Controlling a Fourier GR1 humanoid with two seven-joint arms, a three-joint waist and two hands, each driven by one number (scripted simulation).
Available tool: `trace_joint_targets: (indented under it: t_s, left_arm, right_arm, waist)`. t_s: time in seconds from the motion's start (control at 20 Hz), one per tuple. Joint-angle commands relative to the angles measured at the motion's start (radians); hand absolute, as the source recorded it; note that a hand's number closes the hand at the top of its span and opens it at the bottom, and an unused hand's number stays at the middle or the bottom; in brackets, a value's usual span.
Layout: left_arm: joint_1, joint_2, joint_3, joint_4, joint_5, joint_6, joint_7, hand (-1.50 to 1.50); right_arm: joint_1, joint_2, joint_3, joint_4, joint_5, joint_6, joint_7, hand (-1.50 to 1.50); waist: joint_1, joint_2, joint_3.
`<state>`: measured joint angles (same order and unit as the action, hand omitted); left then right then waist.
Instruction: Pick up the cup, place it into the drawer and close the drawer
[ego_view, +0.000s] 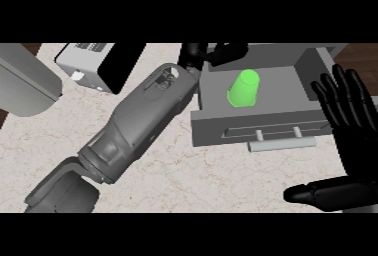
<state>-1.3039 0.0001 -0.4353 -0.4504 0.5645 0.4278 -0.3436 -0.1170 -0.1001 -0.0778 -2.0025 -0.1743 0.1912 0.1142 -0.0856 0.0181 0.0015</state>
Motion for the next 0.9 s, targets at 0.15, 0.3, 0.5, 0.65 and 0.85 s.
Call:
trace_joint_targets:
  t_s: [0.15,0.3,0.5,0.65,0.85]
  left_arm:
    - [-0.028,0.000,-0.139,0.066,0.015,0.057,0.037,1.50]
    - [-0.015,0.000,-0.178,0.070,0.014,0.067,0.021,-1.50]
    - [-0.011,0.000,-0.169,0.050,0.066,0.057,0.004,-1.50]
    - [-0.038,0.000,-0.139,0.008,0.127,0.064,-0.006,-1.50]
    - [0.007,0.000,-0.110,-0.031,0.182,0.007,-0.120,-1.50]
  right_arm:
    - [-0.069,0.022,0.031,0.023,0.018,-0.024,0.015,-1.50]
    - [-0.051,0.012,0.022,0.031,-0.003,0.007,-0.014,-1.50]
    - [-0.061,0.026,0.015,0.014,-0.021,-0.014,0.004,-1.50]
    - [-0.066,0.001,-0.014,-0.013,-0.073,0.005,0.034,-1.50]
    - [-0.006,-0.001,-0.032,0.001,-0.125,0.050,-0.003,-1.50]
  waist:
    - [-0.028,0.009,0.000]
    - [-0.027,0.010,0.001]
    - [-0.019,0.007,0.000]
    - [-0.028,0.005,0.000]
    - [0.001,0.001,0.000]
